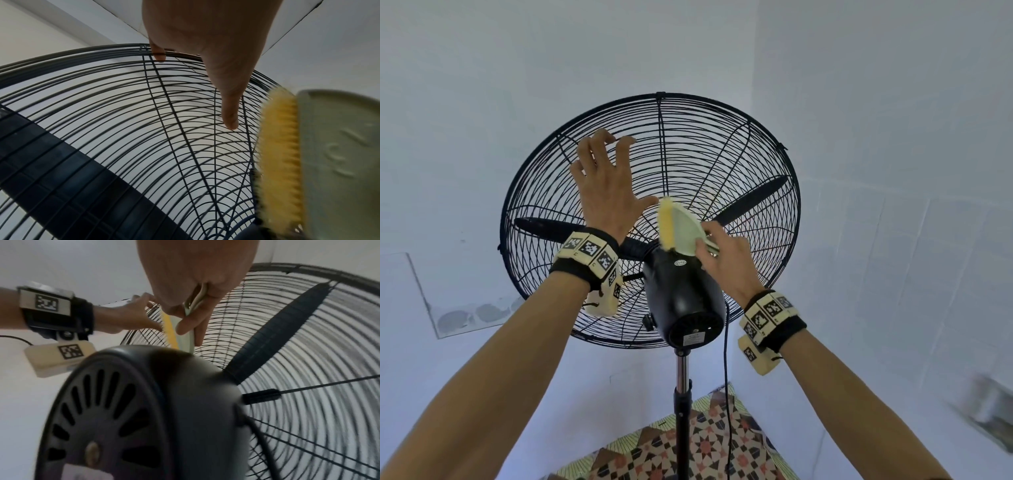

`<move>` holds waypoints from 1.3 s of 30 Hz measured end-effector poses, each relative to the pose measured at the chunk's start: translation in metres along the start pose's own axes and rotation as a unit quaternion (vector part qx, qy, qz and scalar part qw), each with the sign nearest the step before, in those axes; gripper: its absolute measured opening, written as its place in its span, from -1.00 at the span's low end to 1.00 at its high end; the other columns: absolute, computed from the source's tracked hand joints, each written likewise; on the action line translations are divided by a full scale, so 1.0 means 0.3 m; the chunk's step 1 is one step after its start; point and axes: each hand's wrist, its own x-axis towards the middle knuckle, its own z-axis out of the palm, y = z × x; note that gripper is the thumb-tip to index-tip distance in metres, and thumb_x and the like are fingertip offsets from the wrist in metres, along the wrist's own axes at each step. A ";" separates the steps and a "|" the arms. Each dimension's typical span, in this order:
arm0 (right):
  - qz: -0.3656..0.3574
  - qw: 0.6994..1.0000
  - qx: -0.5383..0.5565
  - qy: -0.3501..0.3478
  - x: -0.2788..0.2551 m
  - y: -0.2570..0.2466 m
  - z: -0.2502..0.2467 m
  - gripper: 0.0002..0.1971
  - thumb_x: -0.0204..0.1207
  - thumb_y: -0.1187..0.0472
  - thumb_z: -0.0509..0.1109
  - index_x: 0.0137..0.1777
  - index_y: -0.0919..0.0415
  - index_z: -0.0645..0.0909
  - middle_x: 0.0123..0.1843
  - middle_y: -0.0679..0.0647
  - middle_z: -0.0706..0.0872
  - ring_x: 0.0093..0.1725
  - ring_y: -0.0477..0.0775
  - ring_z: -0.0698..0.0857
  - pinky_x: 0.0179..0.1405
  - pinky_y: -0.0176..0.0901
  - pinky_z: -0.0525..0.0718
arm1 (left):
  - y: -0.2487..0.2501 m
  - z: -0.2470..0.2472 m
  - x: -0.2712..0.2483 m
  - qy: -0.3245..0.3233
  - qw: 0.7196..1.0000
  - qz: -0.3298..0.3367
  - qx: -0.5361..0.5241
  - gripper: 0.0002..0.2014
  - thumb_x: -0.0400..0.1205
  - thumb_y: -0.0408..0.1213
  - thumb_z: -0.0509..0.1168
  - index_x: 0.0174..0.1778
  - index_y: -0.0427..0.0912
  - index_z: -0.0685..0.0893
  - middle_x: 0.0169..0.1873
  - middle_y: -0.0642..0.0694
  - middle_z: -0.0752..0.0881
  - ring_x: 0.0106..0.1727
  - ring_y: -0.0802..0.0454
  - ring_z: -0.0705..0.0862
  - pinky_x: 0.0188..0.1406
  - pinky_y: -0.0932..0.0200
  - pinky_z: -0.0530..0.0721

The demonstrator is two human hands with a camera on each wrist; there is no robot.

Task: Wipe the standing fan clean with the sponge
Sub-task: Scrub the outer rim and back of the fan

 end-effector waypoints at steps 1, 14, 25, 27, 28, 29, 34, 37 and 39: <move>-0.004 1.000 -0.010 0.000 0.009 -0.011 0.015 -0.76 0.75 0.12 0.30 0.36 0.15 0.57 -0.09 0.21 0.84 -0.32 0.13 0.82 -0.38 0.04 0.84 | 0.002 -0.003 -0.001 -0.002 1.000 -0.002 -0.001 0.04 0.26 0.37 0.62 0.55 -0.04 0.35 0.53 -0.29 0.38 0.55 -0.37 0.35 0.35 -0.33 0.48; 0.129 0.990 0.051 0.012 -0.025 -0.062 -0.036 -0.73 0.80 0.14 0.26 0.42 0.17 0.57 -0.10 0.19 0.75 -0.39 -0.16 0.78 -0.46 -0.43 0.68 | 0.007 -0.021 -0.019 -0.011 1.000 -0.024 0.000 0.05 0.26 0.21 0.70 0.57 -0.04 0.30 0.57 -0.31 0.36 0.60 -0.41 0.34 0.40 -0.40 0.46; 0.223 0.969 -0.009 0.107 0.014 -0.148 0.055 -0.83 0.79 0.24 0.23 0.30 0.26 0.45 -0.02 0.27 0.70 -0.34 0.22 0.79 -0.47 0.05 0.82 | 0.014 -0.031 -0.019 -0.017 1.000 -0.025 0.000 0.02 0.28 0.13 0.71 0.55 -0.06 0.30 0.57 -0.32 0.36 0.60 -0.41 0.34 0.41 -0.39 0.47; 0.250 0.962 -0.018 0.105 0.036 -0.198 0.111 -0.77 0.76 0.28 0.26 0.36 0.29 0.43 0.01 0.28 0.66 -0.22 0.29 0.80 -0.35 0.17 0.85 | 0.015 -0.031 -0.019 -0.019 1.000 -0.022 -0.004 0.01 0.29 0.12 0.71 0.55 -0.07 0.31 0.57 -0.31 0.36 0.60 -0.40 0.33 0.41 -0.38 0.47; 0.249 0.963 -0.014 0.098 0.045 -0.224 0.139 -0.74 0.75 0.29 0.27 0.39 0.30 0.42 0.01 0.28 0.66 -0.20 0.30 0.80 -0.35 0.18 0.85 | 0.012 -0.031 -0.018 -0.020 1.000 -0.021 -0.005 0.00 0.30 0.10 0.72 0.54 -0.07 0.31 0.56 -0.32 0.36 0.60 -0.39 0.34 0.41 -0.38 0.47; 0.243 0.966 -0.003 0.085 0.049 -0.249 0.163 -0.72 0.75 0.28 0.28 0.40 0.29 0.41 0.01 0.28 0.68 -0.21 0.30 0.81 -0.38 0.18 0.84 | 0.008 -0.031 -0.016 -0.021 1.000 -0.020 -0.005 -0.01 0.30 0.09 0.72 0.54 -0.08 0.32 0.56 -0.32 0.36 0.60 -0.40 0.34 0.40 -0.38 0.47; 0.204 0.975 0.061 0.056 0.010 -0.291 0.121 -0.83 0.83 0.22 0.19 0.30 0.28 0.47 -0.18 -0.11 0.58 -0.51 0.13 0.76 -0.63 -0.16 0.73 | -0.016 -0.030 -0.020 -0.012 1.000 -0.016 -0.015 -0.03 0.30 0.08 0.72 0.52 -0.06 0.33 0.56 -0.31 0.37 0.59 -0.39 0.35 0.40 -0.37 0.47; 0.255 0.957 0.051 0.126 0.000 -0.264 0.076 -0.78 0.81 0.27 0.20 0.37 0.31 0.46 -0.01 0.09 0.59 -0.39 0.18 0.81 -0.61 -0.25 0.72 | -0.002 -0.033 -0.025 -0.015 1.000 -0.004 -0.018 -0.03 0.33 0.08 0.71 0.55 -0.06 0.32 0.57 -0.32 0.36 0.62 -0.41 0.32 0.44 -0.39 0.43; 0.278 0.948 0.064 0.140 0.008 -0.266 0.088 -0.73 0.79 0.29 0.21 0.43 0.34 0.44 0.04 0.15 0.62 -0.32 0.22 0.82 -0.63 -0.37 0.64 | 0.018 -0.035 -0.023 -0.024 1.000 -0.003 -0.014 -0.02 0.34 0.05 0.71 0.57 -0.06 0.30 0.60 -0.33 0.34 0.65 -0.43 0.30 0.49 -0.43 0.41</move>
